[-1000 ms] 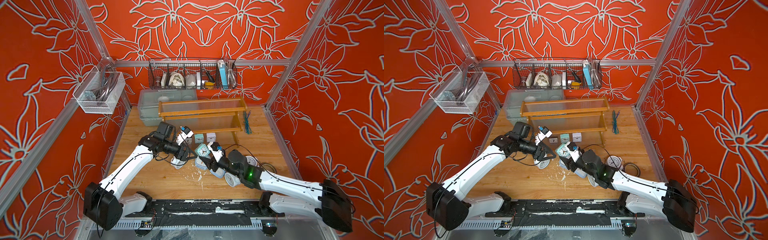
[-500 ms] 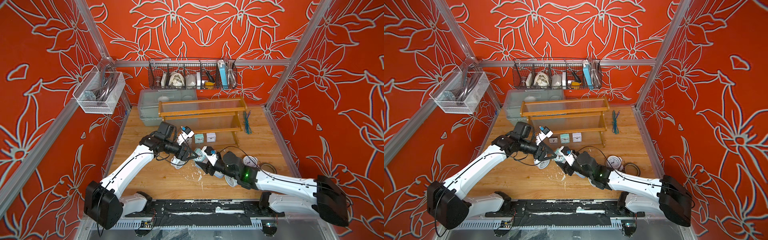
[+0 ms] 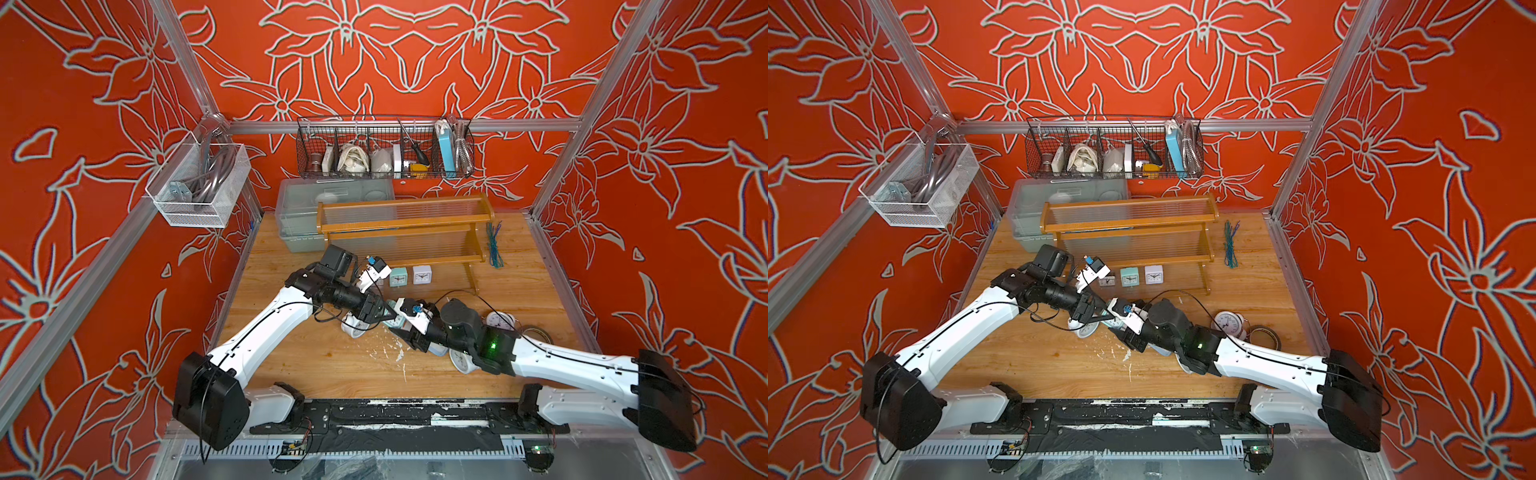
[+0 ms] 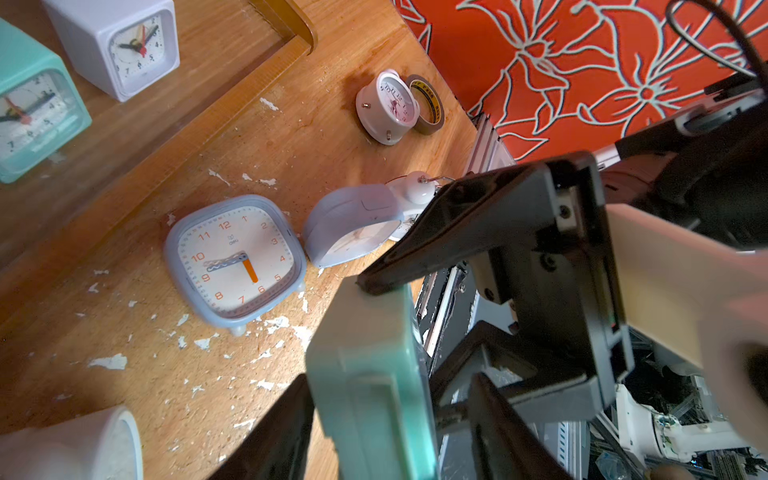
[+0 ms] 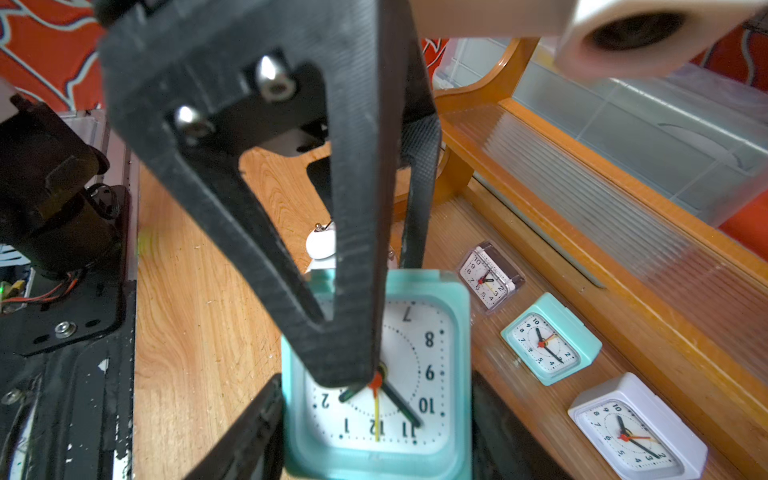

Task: Place the alarm clocks on the shelf by style
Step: Pick up the alarm from the center of the board.

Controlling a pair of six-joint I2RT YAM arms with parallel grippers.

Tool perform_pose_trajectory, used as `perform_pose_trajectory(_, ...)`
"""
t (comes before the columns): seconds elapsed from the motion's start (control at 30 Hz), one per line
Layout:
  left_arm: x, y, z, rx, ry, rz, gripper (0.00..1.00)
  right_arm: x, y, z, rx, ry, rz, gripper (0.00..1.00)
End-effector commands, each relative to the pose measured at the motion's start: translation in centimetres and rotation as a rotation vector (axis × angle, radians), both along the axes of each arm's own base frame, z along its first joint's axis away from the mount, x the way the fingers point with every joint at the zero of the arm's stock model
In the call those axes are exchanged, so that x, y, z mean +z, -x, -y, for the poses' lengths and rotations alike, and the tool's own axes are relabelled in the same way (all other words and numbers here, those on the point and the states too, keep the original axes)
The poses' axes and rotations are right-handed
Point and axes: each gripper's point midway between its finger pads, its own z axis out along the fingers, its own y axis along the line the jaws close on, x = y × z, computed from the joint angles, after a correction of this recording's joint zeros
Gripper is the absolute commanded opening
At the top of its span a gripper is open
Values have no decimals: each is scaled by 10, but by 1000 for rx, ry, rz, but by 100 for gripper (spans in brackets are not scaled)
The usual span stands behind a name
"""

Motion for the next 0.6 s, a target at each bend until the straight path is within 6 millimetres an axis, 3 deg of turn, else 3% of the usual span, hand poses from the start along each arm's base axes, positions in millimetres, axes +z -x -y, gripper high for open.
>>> perform_pose_trajectory(0.0,8,2,3,-19,12,10,55,10,5,-7,52,10,25,56)
perform_pose_trajectory(0.33,6,5,4,-31,11,7,40,12,8,-7,77,31,40,58)
perform_pose_trajectory(0.57,6,6,3,-37,10,18,19,12,3,-4,40,33,23,66)
